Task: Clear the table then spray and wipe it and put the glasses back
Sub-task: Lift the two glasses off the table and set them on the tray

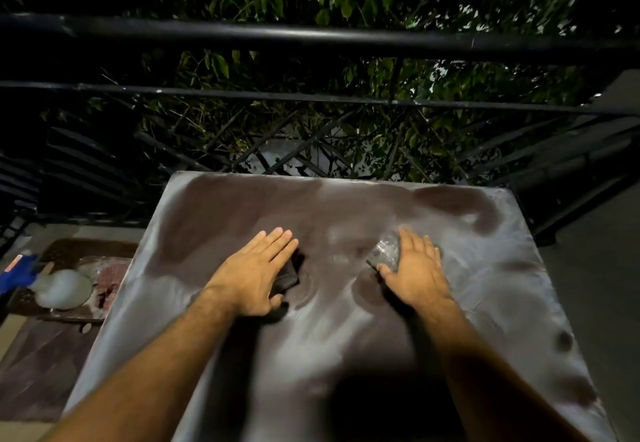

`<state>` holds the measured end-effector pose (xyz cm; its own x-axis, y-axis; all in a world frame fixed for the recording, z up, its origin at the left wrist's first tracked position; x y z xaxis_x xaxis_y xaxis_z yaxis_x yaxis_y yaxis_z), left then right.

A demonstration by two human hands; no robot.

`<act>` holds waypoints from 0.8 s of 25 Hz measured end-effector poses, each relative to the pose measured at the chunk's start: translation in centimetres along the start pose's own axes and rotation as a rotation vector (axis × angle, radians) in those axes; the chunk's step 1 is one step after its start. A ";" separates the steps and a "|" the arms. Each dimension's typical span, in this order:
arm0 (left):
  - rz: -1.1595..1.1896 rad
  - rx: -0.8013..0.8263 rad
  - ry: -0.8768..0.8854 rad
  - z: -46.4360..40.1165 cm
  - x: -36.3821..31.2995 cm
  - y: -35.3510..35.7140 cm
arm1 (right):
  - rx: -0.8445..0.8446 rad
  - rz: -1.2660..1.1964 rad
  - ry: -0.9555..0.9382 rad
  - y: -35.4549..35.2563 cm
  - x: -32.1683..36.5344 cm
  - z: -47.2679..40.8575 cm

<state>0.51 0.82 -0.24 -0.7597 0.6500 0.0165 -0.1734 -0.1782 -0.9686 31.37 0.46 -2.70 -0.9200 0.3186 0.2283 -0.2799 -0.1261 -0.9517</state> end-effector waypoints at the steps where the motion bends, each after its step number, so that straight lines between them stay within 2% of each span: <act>1: -0.030 0.062 0.031 -0.4 0.1 0.2 | 0.016 0.011 0.003 0.2 -0.1 -0.2; 7: -0.200 0.273 0.080 -2.1 -0.2 0.0 | 0.096 -0.015 0.029 0.8 -0.6 -0.7; 14: -0.230 0.298 0.158 -3.2 -0.2 -0.1 | 0.195 -0.030 0.140 1.1 -1.0 -1.7; 20: -0.235 0.302 0.145 -4.5 0.0 0.4 | 0.164 -0.105 0.151 0.4 -1.0 -1.6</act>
<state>3.31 4.08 -1.80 -0.5847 0.7926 0.1729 -0.5246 -0.2068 -0.8258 32.62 1.58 -3.65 -0.8355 0.4734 0.2789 -0.4236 -0.2316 -0.8758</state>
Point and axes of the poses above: each hand's wrist, its own z-axis away from the middle knuckle, its own y-axis out of the palm, x = y × z, the point moved 1 cm from there along -z, towards the middle knuckle, and after that the axes turned 8 degrees about y, right-handed, at the moved point
